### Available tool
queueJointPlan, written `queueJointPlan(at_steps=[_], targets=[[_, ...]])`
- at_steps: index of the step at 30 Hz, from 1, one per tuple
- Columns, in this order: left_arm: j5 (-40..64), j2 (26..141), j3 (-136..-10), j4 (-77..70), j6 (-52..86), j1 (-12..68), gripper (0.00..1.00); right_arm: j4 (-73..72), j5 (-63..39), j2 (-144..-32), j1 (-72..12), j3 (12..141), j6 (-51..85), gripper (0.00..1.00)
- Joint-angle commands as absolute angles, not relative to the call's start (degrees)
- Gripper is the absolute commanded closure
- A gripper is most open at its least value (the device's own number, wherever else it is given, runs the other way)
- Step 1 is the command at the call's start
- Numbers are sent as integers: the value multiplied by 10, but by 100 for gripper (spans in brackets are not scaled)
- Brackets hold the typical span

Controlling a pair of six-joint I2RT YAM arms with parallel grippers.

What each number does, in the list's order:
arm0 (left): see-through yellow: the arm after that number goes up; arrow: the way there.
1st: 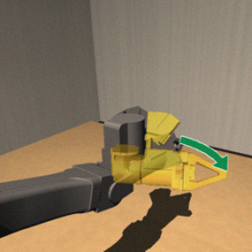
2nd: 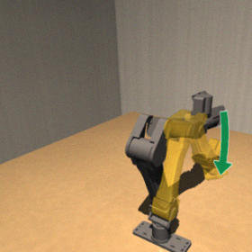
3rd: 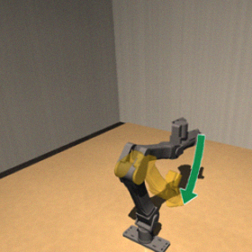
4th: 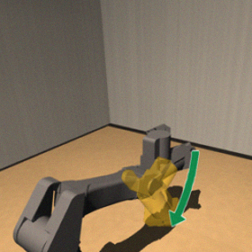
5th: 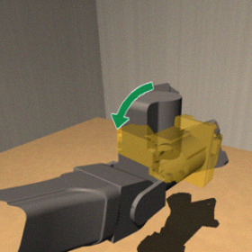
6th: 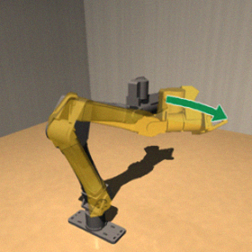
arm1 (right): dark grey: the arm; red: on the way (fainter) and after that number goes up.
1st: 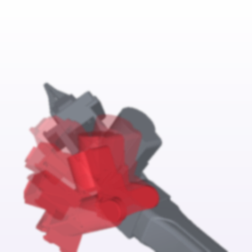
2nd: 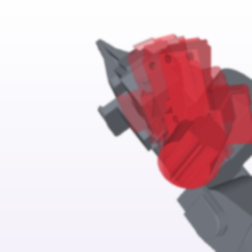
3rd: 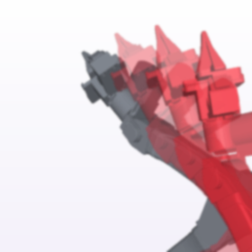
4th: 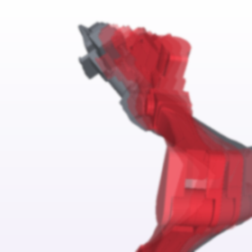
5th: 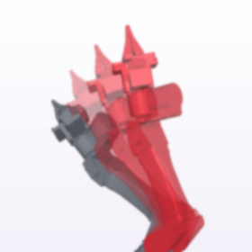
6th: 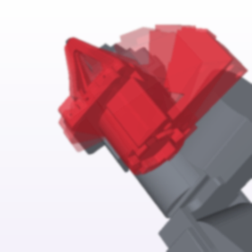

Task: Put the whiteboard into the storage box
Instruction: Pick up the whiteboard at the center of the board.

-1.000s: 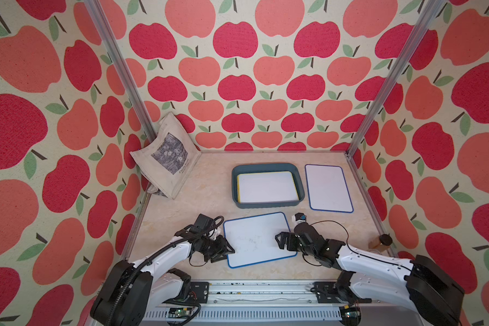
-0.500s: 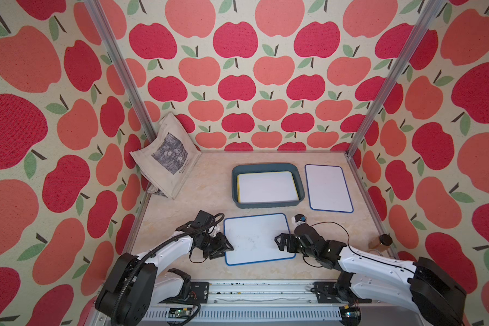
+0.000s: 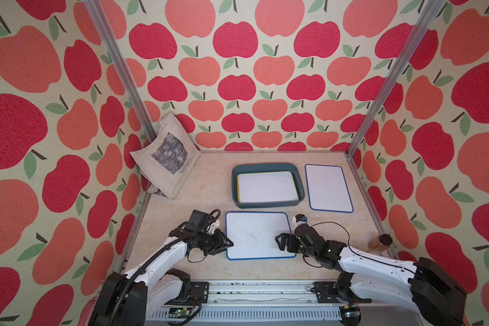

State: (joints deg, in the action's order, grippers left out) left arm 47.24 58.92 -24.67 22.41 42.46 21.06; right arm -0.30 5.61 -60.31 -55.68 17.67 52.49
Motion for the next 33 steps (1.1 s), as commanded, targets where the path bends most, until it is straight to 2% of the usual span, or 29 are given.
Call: queueJointPlan(at_steps=[1, 6, 14, 25, 33], targets=[[566, 569, -280, 183, 413, 217, 70, 39, -85, -603, -581, 158, 555, 1], [549, 553, -287, 225, 403, 214, 75, 87, -67, -573, -577, 165, 543, 1], [538, 522, -315, 305, 385, 196, 72, 123, -52, -525, -560, 159, 532, 1], [569, 520, -314, 290, 392, 197, 74, 59, -76, -570, -548, 155, 523, 1], [563, 515, -328, 307, 376, 198, 71, 40, -79, -577, -543, 157, 518, 1]])
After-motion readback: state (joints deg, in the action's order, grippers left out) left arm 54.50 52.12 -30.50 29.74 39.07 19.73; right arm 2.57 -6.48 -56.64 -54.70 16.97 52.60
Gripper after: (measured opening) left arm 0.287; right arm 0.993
